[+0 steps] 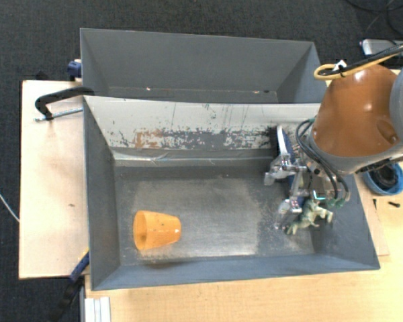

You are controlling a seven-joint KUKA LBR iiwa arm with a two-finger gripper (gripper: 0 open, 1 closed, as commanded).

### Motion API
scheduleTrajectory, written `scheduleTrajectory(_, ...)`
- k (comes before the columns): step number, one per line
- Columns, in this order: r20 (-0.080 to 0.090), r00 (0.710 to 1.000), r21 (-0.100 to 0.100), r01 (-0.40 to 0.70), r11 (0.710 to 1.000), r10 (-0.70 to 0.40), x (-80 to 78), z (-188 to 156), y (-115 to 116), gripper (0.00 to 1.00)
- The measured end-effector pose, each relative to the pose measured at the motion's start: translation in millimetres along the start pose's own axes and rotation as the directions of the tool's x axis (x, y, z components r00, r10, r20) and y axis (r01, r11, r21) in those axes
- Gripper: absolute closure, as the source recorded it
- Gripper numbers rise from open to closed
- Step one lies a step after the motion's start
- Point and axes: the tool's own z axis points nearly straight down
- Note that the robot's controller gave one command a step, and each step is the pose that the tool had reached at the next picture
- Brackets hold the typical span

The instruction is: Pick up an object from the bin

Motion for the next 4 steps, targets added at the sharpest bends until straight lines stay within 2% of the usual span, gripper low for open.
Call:
scheduleTrajectory(1,0.017,0.999,0.002,-0.051,0.999,0.051,-70.0,15,-63,0.0)
scheduleTrajectory(2,0.004,0.979,-0.002,0.205,0.979,-0.205,-30.5,107,-100,0.0)
scheduleTrajectory(3,-0.028,0.862,-0.042,0.504,0.863,-0.505,-84.6,117,-100,0.0)
scheduleTrajectory(4,0.014,0.493,-0.007,0.87,0.493,-0.87,-64.8,115,-90,0.0)
